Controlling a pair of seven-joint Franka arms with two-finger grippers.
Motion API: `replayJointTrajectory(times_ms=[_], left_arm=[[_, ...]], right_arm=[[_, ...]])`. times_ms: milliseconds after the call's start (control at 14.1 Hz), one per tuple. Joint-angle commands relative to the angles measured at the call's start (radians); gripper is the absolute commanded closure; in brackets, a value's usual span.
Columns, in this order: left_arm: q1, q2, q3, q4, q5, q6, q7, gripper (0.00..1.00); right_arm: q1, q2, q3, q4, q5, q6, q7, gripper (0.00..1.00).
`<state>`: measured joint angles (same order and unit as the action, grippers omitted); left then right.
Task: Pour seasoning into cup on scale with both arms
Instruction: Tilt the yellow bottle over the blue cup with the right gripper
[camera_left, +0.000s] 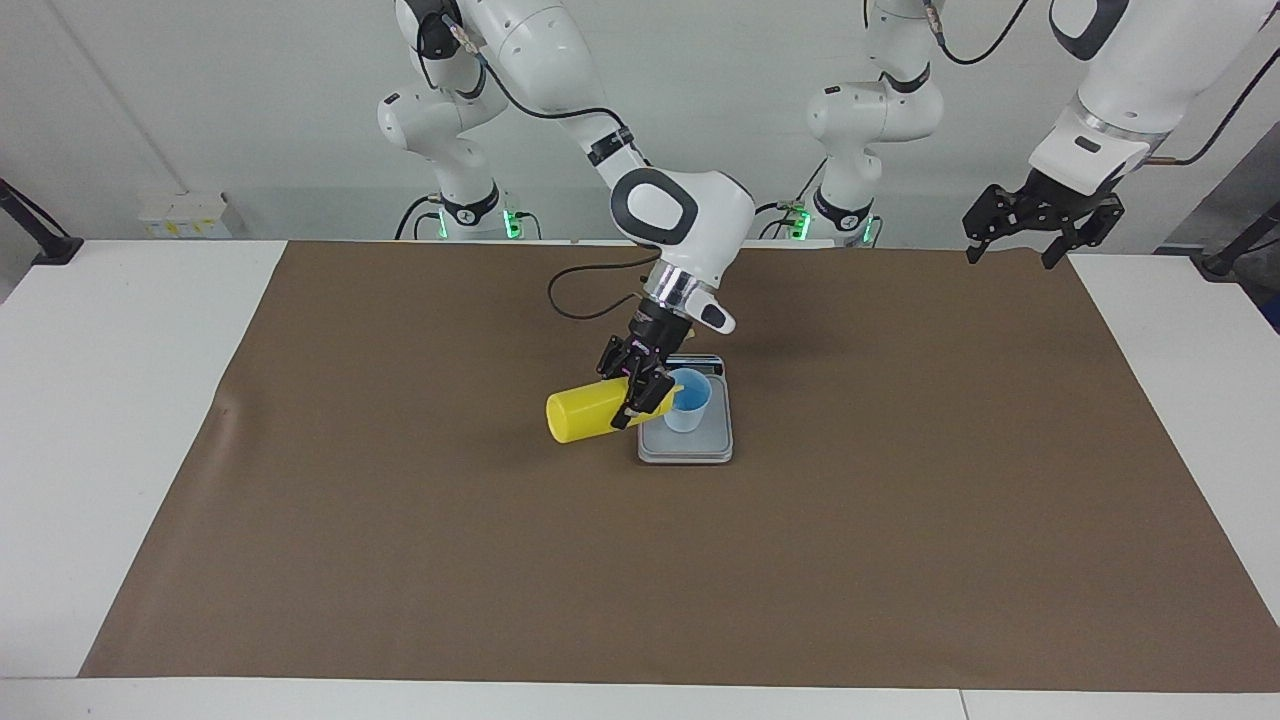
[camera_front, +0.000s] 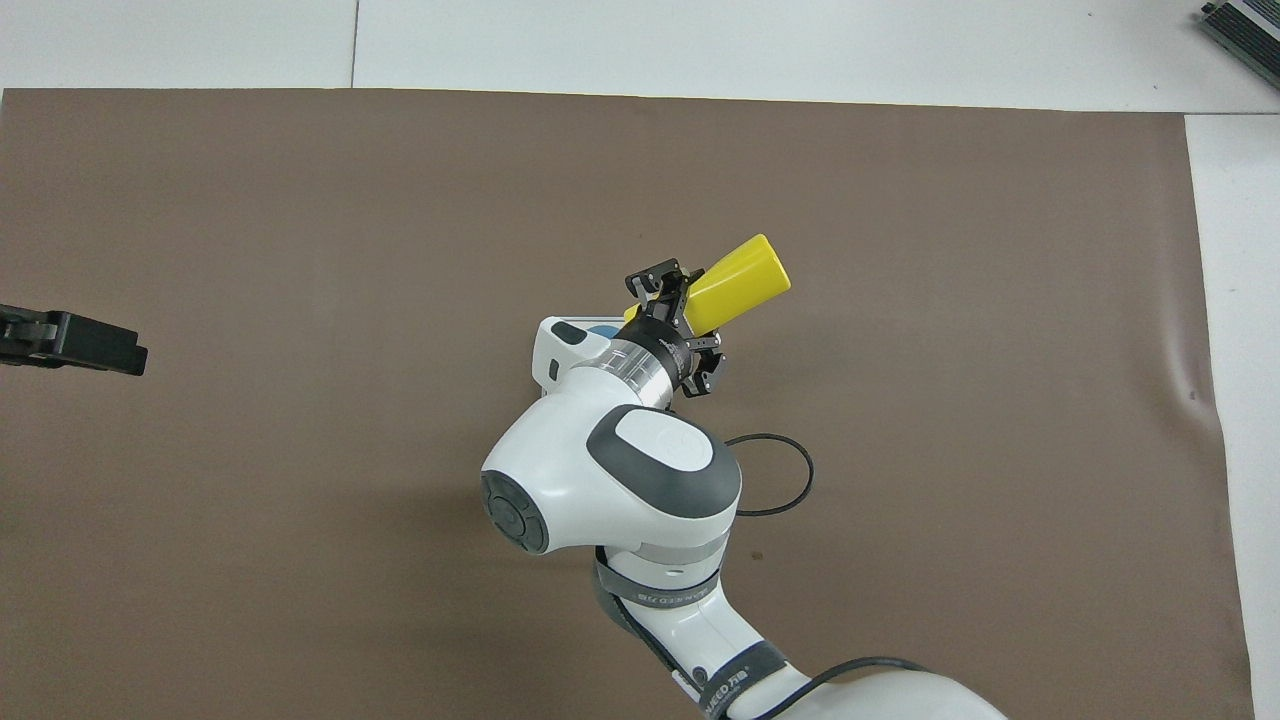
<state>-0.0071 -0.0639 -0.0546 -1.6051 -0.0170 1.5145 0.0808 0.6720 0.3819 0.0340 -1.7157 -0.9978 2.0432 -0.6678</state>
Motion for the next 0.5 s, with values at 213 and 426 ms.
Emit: replayJointTrajectory(times_ms=[213, 426], left_arm=[[0.013, -0.023, 0.001, -0.019, -0.006, -0.011, 0.007, 0.00], [0.024, -0.023, 0.001, -0.019, -0.006, -0.013, 0.007, 0.00]], right_arm=[[-0.086, -0.093, 0.009, -0.028, 0.249, 0.066, 0.072, 1.00], [-0.123, -0.127, 0.009, -0.038, 0.339, 0.092, 0.073, 1.00]])
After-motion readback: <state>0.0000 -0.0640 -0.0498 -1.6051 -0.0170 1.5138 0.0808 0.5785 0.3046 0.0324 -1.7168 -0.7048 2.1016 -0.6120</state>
